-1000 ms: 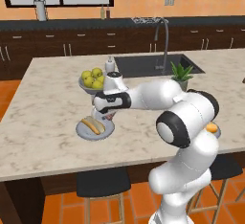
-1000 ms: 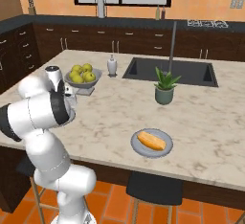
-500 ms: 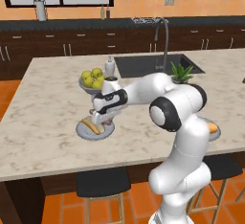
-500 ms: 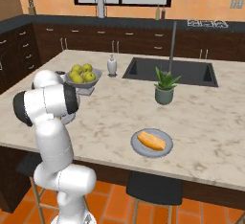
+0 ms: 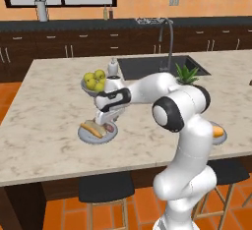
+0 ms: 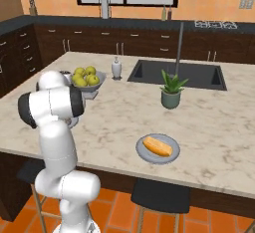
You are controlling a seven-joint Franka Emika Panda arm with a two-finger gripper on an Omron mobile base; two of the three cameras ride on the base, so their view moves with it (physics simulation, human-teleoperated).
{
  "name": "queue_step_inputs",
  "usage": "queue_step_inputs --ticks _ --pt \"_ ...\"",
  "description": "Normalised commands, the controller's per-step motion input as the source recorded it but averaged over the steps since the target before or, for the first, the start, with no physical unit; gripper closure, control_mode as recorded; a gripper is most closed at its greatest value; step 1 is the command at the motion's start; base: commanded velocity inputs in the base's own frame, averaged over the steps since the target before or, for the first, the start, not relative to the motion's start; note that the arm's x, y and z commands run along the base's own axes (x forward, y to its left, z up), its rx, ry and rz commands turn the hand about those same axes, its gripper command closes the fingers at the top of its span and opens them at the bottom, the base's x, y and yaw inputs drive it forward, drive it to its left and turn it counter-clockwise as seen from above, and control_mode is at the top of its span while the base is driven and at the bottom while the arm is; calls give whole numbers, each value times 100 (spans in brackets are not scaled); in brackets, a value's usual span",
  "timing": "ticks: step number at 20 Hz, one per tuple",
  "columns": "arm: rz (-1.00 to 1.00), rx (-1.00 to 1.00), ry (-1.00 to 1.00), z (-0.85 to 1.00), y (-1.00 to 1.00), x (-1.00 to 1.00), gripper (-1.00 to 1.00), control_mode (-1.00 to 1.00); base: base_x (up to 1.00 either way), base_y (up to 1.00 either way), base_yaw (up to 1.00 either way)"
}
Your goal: Place one bun and one sausage from the bowl on each plate.
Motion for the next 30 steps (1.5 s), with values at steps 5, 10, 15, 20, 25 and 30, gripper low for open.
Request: queue_step_inputs --ticks 5,10,15,20,25,30 --pt "-4 0 -12 78 -12 -92 -100 -100 0 0 0" --pt "-13 0 -27 89 -39 -100 -100 -100 0 0 0" --pt "-16 0 -13 55 -36 -100 -100 -100 0 0 0" --pt "-3 5 -39 0 -84 -100 -100 -100 0 0 0" --pt "0 0 0 0 0 0 -100 100 -100 -98 -8" --pt "0 0 0 0 0 0 -100 100 -81 -99 -42"
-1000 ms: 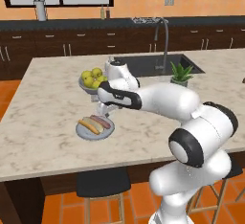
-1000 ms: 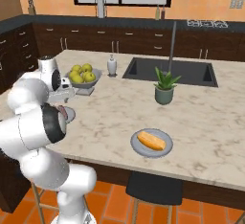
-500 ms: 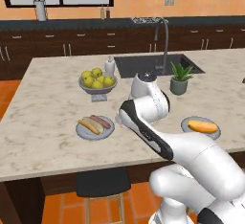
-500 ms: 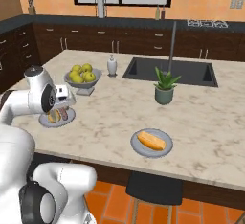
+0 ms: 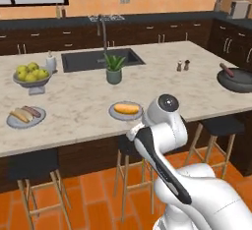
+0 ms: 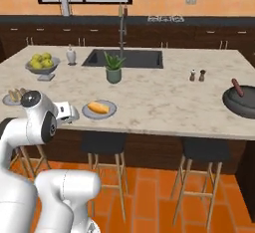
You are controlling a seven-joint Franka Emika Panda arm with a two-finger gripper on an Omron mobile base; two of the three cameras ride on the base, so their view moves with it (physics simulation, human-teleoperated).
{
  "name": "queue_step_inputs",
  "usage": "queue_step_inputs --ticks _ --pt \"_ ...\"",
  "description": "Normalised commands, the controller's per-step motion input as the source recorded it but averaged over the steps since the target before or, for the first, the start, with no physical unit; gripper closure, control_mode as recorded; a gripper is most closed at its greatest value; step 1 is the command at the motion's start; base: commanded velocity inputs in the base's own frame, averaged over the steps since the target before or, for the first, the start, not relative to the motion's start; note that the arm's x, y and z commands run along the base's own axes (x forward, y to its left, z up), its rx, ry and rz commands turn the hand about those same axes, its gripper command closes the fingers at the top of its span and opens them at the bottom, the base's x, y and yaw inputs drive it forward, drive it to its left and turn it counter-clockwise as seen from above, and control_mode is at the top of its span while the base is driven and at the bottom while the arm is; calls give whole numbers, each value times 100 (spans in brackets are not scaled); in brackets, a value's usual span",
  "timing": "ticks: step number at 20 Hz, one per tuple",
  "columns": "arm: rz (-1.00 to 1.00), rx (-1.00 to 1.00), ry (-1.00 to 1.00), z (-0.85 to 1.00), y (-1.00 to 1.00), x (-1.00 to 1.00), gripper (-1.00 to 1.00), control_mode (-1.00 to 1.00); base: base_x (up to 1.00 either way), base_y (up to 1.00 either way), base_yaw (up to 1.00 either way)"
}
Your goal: Place one bun and one sausage from the bowl on each plate.
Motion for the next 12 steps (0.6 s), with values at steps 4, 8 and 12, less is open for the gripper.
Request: queue_step_inputs --ticks 4,8,12 --pt "0 0 0 0 0 0 -100 100 15 -100 -29" --pt "0 0 0 0 0 0 -100 100 44 -100 -26" --pt "0 0 0 0 0 0 -100 100 16 -100 -30"
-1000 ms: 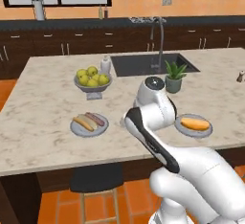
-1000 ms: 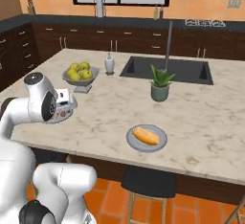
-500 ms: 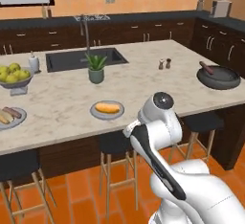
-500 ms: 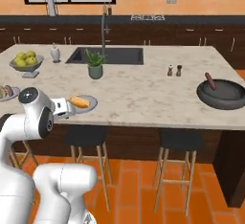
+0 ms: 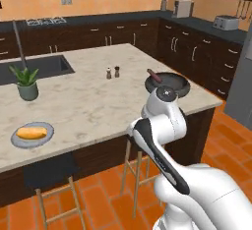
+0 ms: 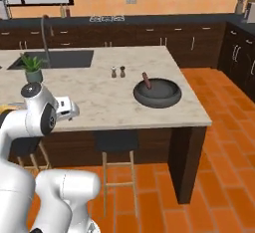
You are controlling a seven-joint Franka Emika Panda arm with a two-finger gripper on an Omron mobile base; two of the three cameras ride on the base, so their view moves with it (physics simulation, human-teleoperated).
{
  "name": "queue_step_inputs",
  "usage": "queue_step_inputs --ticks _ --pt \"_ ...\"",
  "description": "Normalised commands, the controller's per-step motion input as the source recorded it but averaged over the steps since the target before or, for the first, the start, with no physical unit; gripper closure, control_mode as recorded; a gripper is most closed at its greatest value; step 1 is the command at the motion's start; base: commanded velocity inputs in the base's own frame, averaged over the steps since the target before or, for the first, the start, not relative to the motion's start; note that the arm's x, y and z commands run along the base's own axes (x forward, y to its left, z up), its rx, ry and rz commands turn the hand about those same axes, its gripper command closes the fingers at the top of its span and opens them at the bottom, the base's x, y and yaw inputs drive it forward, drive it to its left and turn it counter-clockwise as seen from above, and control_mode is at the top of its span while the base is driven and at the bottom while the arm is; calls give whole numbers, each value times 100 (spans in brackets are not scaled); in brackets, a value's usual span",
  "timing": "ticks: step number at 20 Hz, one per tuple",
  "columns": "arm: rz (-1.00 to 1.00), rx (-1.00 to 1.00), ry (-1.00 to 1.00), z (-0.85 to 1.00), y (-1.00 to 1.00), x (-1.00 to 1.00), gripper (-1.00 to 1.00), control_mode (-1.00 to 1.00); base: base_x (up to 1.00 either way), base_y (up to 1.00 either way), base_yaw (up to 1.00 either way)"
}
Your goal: Place one bun and one sausage from the bowl on each plate.
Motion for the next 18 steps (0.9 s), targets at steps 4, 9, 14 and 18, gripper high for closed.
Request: queue_step_inputs --ticks 4,9,14,18 --pt "0 0 0 0 0 0 -100 100 28 -100 -6" --pt "0 0 0 0 0 0 -100 100 38 -100 1" --pt "0 0 0 0 0 0 -100 100 63 -100 27" --pt "0 0 0 0 0 0 -100 100 88 -39 37"
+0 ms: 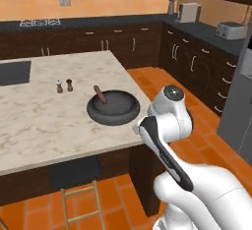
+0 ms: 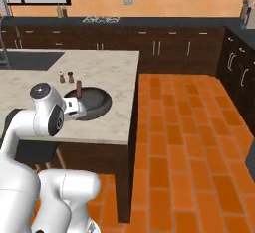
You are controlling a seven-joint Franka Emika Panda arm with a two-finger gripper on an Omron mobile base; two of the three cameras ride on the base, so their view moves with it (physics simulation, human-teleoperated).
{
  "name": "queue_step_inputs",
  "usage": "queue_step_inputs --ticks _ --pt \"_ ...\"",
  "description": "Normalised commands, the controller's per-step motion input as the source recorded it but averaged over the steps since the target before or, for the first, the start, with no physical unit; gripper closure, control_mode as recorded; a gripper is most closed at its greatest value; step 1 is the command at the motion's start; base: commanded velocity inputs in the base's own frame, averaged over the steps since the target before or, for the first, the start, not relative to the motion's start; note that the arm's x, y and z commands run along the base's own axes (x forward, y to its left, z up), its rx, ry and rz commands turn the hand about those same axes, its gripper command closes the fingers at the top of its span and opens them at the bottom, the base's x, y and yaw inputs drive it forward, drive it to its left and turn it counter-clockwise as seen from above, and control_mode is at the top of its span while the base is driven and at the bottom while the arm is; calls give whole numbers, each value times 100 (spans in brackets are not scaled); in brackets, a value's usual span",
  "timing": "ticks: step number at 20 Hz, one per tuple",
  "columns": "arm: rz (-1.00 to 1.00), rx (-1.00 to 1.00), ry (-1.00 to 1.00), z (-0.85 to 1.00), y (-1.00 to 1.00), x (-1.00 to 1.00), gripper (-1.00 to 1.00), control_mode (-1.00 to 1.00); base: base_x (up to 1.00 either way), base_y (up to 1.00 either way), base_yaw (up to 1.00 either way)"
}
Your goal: Place one bun and one sausage from the bowl on each plate.
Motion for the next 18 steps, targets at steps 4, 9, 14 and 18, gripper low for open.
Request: queue_step_inputs --ticks 4,9,14,18 --pt "0 0 0 0 0 0 -100 100 100 30 5" --pt "0 0 0 0 0 0 -100 100 92 44 -4" --pt "-12 0 4 66 33 60 -100 -100 0 0 0" --pt "-8 7 26 5 42 57 -100 -100 0 0 0"
